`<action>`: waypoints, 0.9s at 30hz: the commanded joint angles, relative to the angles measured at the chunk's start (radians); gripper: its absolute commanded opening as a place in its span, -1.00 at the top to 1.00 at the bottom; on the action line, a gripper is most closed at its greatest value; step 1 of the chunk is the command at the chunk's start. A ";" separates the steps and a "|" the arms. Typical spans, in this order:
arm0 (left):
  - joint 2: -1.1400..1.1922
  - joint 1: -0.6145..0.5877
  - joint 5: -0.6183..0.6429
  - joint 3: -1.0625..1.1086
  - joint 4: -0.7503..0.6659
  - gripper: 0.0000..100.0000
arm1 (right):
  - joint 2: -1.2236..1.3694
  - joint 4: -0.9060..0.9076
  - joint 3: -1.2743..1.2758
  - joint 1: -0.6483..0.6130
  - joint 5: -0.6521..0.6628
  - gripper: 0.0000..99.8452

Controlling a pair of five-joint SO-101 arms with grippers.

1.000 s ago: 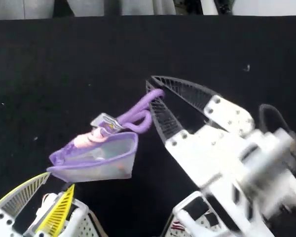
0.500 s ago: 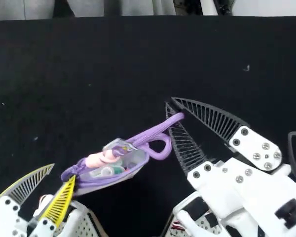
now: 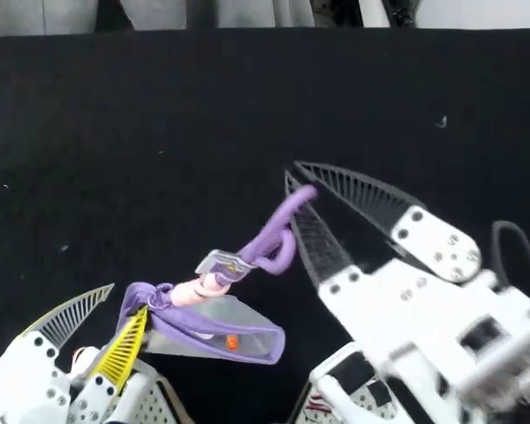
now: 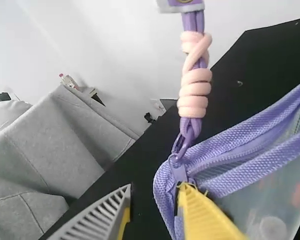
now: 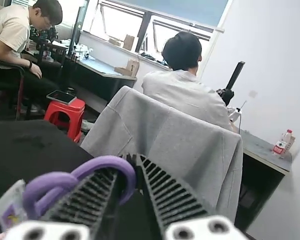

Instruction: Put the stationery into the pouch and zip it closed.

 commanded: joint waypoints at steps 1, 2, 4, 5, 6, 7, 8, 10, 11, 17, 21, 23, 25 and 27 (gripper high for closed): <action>0.008 0.004 0.002 -0.012 0.017 0.66 | 0.004 -0.112 0.071 0.091 0.009 0.98; 0.008 0.002 0.002 -0.027 0.017 0.66 | 0.004 -0.153 0.097 0.120 0.009 0.98; 0.008 0.002 0.002 -0.061 0.017 0.66 | 0.004 -0.239 0.147 0.176 0.009 0.98; 0.008 0.002 0.002 -0.074 0.017 0.66 | 0.004 -0.281 0.165 0.195 0.009 0.98; 0.008 0.002 0.002 -0.084 0.017 0.66 | 0.005 -0.319 0.179 0.209 0.009 0.98; 0.008 0.002 0.002 -0.087 0.017 0.66 | 0.005 -0.350 0.188 0.216 0.009 0.98; 0.008 0.002 0.002 -0.085 0.017 0.66 | 0.005 -0.376 0.191 0.219 0.009 0.98; 0.008 0.002 0.002 -0.079 0.017 0.66 | 0.005 -0.420 0.189 0.219 0.009 0.98; 0.008 0.002 0.002 -0.076 0.017 0.66 | 0.005 -0.446 0.189 0.219 0.009 0.98; 0.008 0.002 0.002 -0.074 0.017 0.66 | 0.067 -0.612 0.143 0.219 0.018 0.98; 0.008 0.002 0.002 -0.074 0.015 0.66 | 0.211 -0.614 -0.047 0.219 0.054 0.98; 0.008 0.002 0.002 -0.073 0.015 0.66 | 0.298 -0.603 -0.170 0.219 0.054 0.98; 0.008 0.002 0.002 -0.073 0.015 0.66 | 0.394 -0.574 -0.305 0.219 0.054 0.98; 0.008 0.002 0.002 -0.064 0.015 0.66 | 0.492 -0.534 -0.452 0.216 0.054 0.98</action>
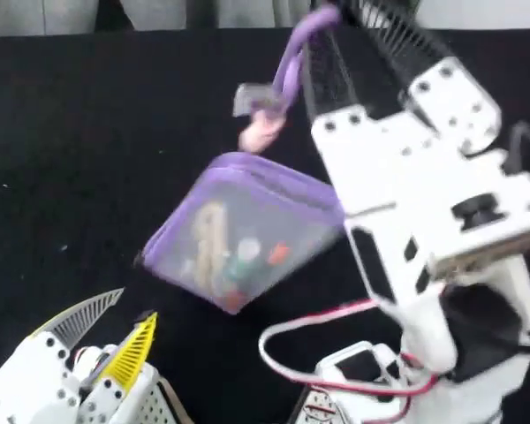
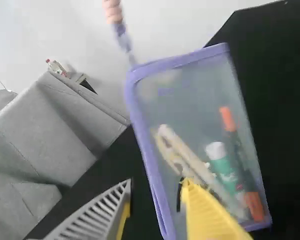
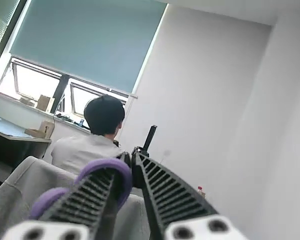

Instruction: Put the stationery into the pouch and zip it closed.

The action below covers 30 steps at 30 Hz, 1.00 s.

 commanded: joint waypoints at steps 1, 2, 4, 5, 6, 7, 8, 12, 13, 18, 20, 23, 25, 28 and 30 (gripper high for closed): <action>0.005 0.001 0.003 0.002 0.002 0.66 | 0.171 0.049 -0.317 0.014 0.009 0.98; 0.005 0.001 0.003 0.019 0.002 0.66 | 0.223 0.068 -0.394 0.014 0.009 0.98; 0.005 0.001 0.003 0.062 0.002 0.66 | 0.328 0.098 -0.547 0.012 0.021 0.98; 0.005 0.001 0.003 0.082 0.002 0.66 | 0.381 0.107 -0.624 0.012 0.040 0.98; 0.005 0.002 0.003 0.099 0.002 0.66 | 0.435 0.115 -0.697 0.012 0.058 0.98; 0.005 0.002 0.005 0.111 0.002 0.66 | 0.490 0.123 -0.771 0.011 0.074 0.98; 0.005 0.002 0.005 0.119 0.002 0.66 | 0.541 0.127 -0.839 0.009 0.083 0.98; 0.005 0.002 0.044 0.127 0.000 0.66 | 0.719 0.141 -1.038 -0.009 0.138 0.98; 0.005 0.002 0.061 0.127 0.000 0.66 | 0.754 0.143 -1.067 -0.011 0.150 0.98; 0.005 0.002 0.072 0.128 0.000 0.66 | 0.832 0.141 -1.099 -0.009 0.164 0.98; 0.005 0.002 0.072 0.128 0.000 0.66 | 0.839 0.175 -1.099 -0.009 0.161 0.98; 0.005 0.002 0.072 0.128 0.000 0.66 | 0.834 0.249 -1.101 -0.012 0.158 0.98; 0.005 0.002 0.072 0.128 0.000 0.66 | 0.832 0.301 -1.107 -0.014 0.155 0.98; 0.005 0.002 0.072 0.128 0.000 0.66 | 0.832 0.373 -1.109 -0.015 0.153 0.98; 0.005 0.002 0.074 0.128 0.000 0.66 | 0.832 0.419 -1.109 -0.015 0.153 0.98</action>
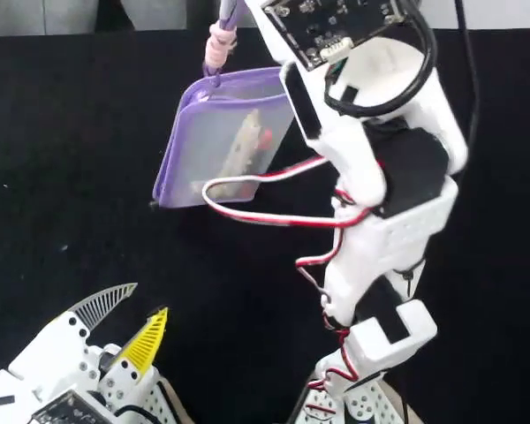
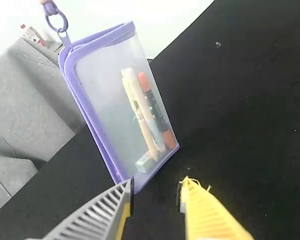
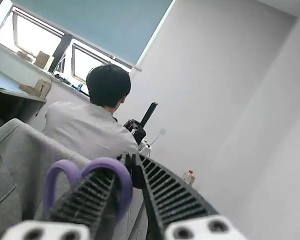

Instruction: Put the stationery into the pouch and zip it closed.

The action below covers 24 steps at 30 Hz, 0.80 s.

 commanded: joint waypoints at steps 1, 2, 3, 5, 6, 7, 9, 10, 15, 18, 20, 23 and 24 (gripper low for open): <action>0.005 0.002 0.009 0.001 0.000 0.66 | -0.015 0.064 -0.042 -0.012 -0.003 0.98; 0.005 0.002 0.009 0.001 0.000 0.66 | -0.015 0.075 -0.042 -0.014 -0.003 0.98; 0.005 0.002 0.009 0.001 0.000 0.66 | -0.015 0.083 -0.042 -0.014 -0.003 0.98; 0.005 0.002 0.009 0.001 0.000 0.66 | -0.016 0.097 -0.044 -0.025 -0.005 0.98; 0.003 0.002 0.009 0.001 0.000 0.66 | -0.019 0.106 -0.056 -0.040 -0.005 0.98; 0.003 0.001 0.009 0.001 0.000 0.66 | -0.024 0.121 -0.068 -0.054 -0.005 0.98; 0.003 0.001 0.009 -0.004 0.000 0.66 | -0.039 0.152 -0.097 -0.087 -0.005 0.98; 0.003 0.001 0.009 -0.007 0.000 0.66 | -0.051 0.167 -0.119 -0.109 -0.005 0.98; 0.003 0.001 0.011 -0.008 0.000 0.66 | -0.140 0.203 -0.182 -0.173 -0.005 0.98; 0.003 0.001 0.011 -0.008 0.000 0.66 | -0.194 0.187 -0.165 -0.169 -0.002 0.98; 0.003 0.001 0.011 -0.007 0.000 0.66 | -0.219 0.187 -0.140 -0.146 0.002 0.98; 0.003 0.001 0.046 -0.005 0.000 0.66 | -0.237 0.173 -0.091 -0.066 -0.003 0.98; 0.003 0.001 0.060 -0.005 0.000 0.66 | -0.240 0.170 -0.074 -0.040 -0.003 0.98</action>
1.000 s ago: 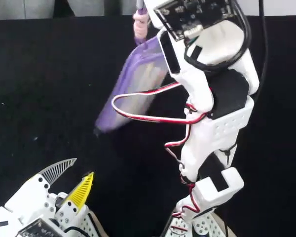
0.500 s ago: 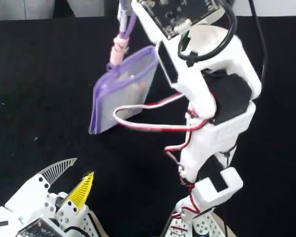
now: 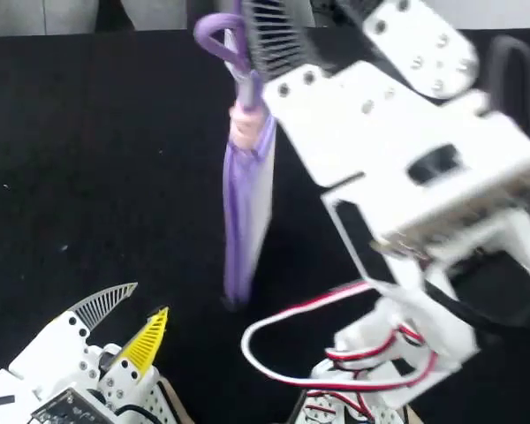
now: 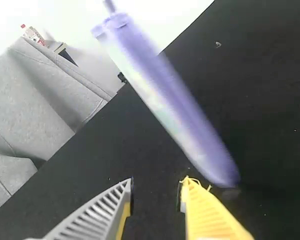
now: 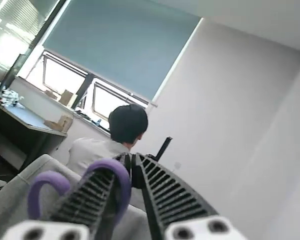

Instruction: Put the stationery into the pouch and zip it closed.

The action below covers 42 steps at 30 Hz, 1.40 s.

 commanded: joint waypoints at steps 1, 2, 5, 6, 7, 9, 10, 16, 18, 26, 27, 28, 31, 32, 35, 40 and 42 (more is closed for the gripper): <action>0.003 0.001 0.044 -0.007 0.000 0.66 | -0.038 -0.029 0.053 0.100 -0.003 0.98; 0.003 0.001 0.046 -0.007 0.000 0.66 | -0.038 -0.029 0.067 0.138 -0.003 0.98; 0.003 0.001 0.044 -0.008 0.000 0.66 | -0.036 -0.029 0.113 0.249 -0.003 0.98; 0.003 0.001 0.044 -0.008 0.000 0.66 | -0.036 -0.029 0.130 0.285 -0.003 0.98; 0.003 0.001 0.044 -0.008 0.000 0.66 | -0.035 -0.029 0.151 0.318 -0.003 0.98; 0.003 0.001 0.044 -0.007 0.000 0.66 | -0.035 -0.037 0.200 0.354 -0.002 0.98; 0.003 0.001 0.044 -0.007 0.000 0.66 | -0.035 -0.060 0.234 0.368 -0.002 0.98; 0.003 0.001 0.046 -0.004 -0.002 0.66 | -0.035 -0.299 0.426 0.382 -0.003 0.98; 0.003 0.001 0.046 -0.007 -0.002 0.66 | -0.035 -0.333 0.444 0.331 -0.005 0.98; 0.003 0.001 0.046 -0.008 -0.002 0.66 | -0.028 -0.367 0.455 0.150 -0.005 0.98; 0.003 0.001 0.048 -0.008 -0.002 0.66 | -0.019 -0.382 0.455 0.140 -0.005 0.98; 0.003 0.001 0.048 -0.008 -0.002 0.66 | -0.005 -0.400 0.446 0.133 -0.005 0.98; 0.003 0.001 0.051 -0.008 -0.002 0.66 | 0.028 -0.443 0.444 0.106 -0.005 0.98; 0.003 0.001 0.063 -0.008 -0.002 0.66 | 0.039 -0.443 0.449 0.089 -0.005 0.98; 0.003 0.001 0.104 -0.008 -0.002 0.66 | 0.087 -0.423 0.452 0.005 -0.005 0.98; 0.003 0.001 0.107 -0.008 -0.002 0.66 | 0.151 -0.411 0.444 -0.153 0.002 0.98; 0.003 0.001 0.107 -0.010 -0.002 0.66 | 0.163 -0.413 0.444 -0.209 0.002 0.98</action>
